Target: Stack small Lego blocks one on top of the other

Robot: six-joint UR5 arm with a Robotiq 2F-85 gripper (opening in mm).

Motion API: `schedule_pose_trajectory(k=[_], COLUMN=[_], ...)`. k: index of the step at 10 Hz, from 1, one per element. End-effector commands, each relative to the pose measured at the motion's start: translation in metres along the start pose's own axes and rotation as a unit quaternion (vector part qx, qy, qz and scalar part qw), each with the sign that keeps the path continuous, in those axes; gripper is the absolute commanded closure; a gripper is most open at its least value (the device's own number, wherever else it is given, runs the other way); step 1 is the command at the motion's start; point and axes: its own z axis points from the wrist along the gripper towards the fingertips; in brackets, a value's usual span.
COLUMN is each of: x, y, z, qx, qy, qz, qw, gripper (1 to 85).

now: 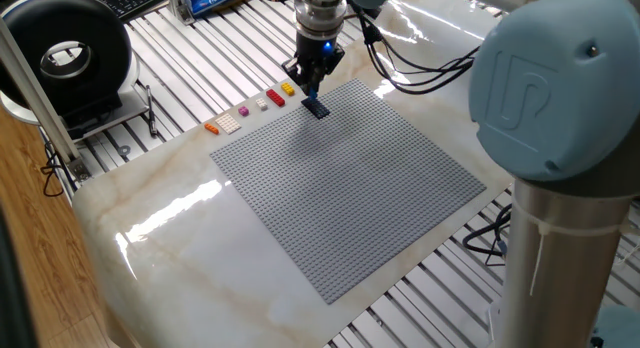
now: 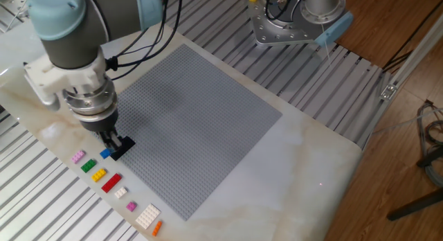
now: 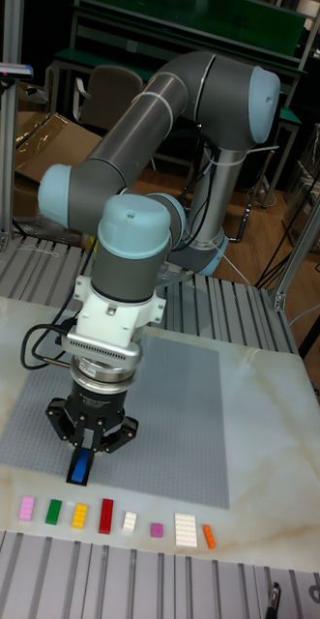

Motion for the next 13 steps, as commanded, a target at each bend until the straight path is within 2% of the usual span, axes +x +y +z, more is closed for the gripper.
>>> schedule_pose_trajectory(k=[1, 6, 13], x=[0.008, 0.009, 0.015], y=[0.003, -0.002, -0.004], z=[0.004, 0.016, 0.019], qx=[-0.005, -0.004, -0.002], qy=[-0.001, -0.013, -0.008], qz=[-0.024, -0.048, -0.040], qw=[0.9997, 0.9988, 0.9992], gripper=[84.7, 84.7, 84.7])
